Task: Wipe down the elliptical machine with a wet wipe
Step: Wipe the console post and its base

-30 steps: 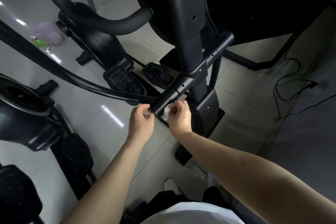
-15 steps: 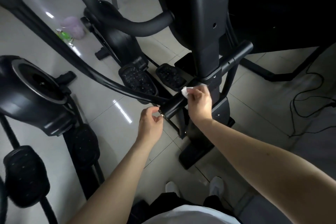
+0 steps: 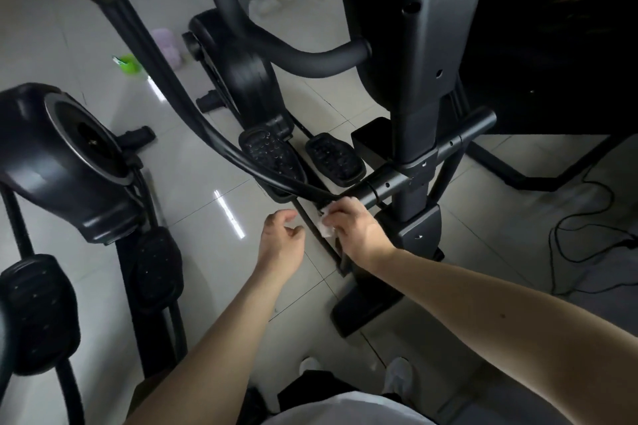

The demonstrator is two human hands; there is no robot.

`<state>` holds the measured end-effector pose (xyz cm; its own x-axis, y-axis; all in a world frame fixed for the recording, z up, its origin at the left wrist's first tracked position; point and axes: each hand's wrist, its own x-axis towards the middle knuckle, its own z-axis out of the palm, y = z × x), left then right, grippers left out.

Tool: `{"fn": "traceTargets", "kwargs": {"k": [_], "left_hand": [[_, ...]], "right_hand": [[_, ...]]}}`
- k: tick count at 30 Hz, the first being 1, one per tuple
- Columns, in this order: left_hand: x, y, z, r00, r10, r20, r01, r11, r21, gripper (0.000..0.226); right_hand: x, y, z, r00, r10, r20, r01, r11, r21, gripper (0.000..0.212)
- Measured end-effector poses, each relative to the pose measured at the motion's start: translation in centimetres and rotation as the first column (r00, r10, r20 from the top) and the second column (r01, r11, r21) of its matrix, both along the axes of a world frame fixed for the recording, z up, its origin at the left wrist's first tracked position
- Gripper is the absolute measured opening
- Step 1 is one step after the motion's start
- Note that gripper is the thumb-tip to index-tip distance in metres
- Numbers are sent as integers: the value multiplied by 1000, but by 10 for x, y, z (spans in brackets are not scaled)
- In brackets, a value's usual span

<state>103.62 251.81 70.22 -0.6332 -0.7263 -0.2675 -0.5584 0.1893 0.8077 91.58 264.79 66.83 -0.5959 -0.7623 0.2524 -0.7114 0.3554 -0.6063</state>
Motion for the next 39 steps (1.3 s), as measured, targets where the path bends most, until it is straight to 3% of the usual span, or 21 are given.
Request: {"fn": "traceTargets", "kwargs": {"k": [2, 5, 11, 16, 21, 25, 34, 36, 39], "left_hand": [[1, 1, -2, 1000, -13, -7, 13, 1000, 9, 30], [2, 3, -8, 999, -35, -7, 35, 999, 28, 31], [0, 5, -13, 998, -65, -15, 65, 997, 36, 30], [1, 3, -10, 994, -101, -38, 102, 994, 34, 30], [3, -5, 0, 982, -117, -146, 136, 983, 126, 26], [7, -3, 9, 953, -158, -259, 203, 967, 156, 14], [21, 0, -4, 954, -221, -204, 245, 964, 102, 6], [21, 3, -9, 957, -221, -190, 247, 961, 124, 10], [22, 11, -13, 947, -254, -198, 288, 943, 168, 12]], "right_hand": [[0, 20, 4, 985, -126, 115, 119, 991, 67, 19], [-2, 38, 8, 920, -300, 252, 267, 951, 155, 27], [-5, 8, 32, 863, -428, 267, 447, 894, -11, 25], [26, -11, 26, 889, -346, 300, 343, 937, 65, 12], [19, -15, 52, 759, -297, 580, 326, 944, 56, 9], [20, -12, 54, 698, -223, 681, 289, 957, 17, 7], [38, 4, 52, 721, -359, 593, 302, 933, 198, 5], [44, 7, 50, 622, -365, 693, 326, 925, 195, 8], [57, 11, 46, 304, -254, 918, 412, 904, 114, 14]]}}
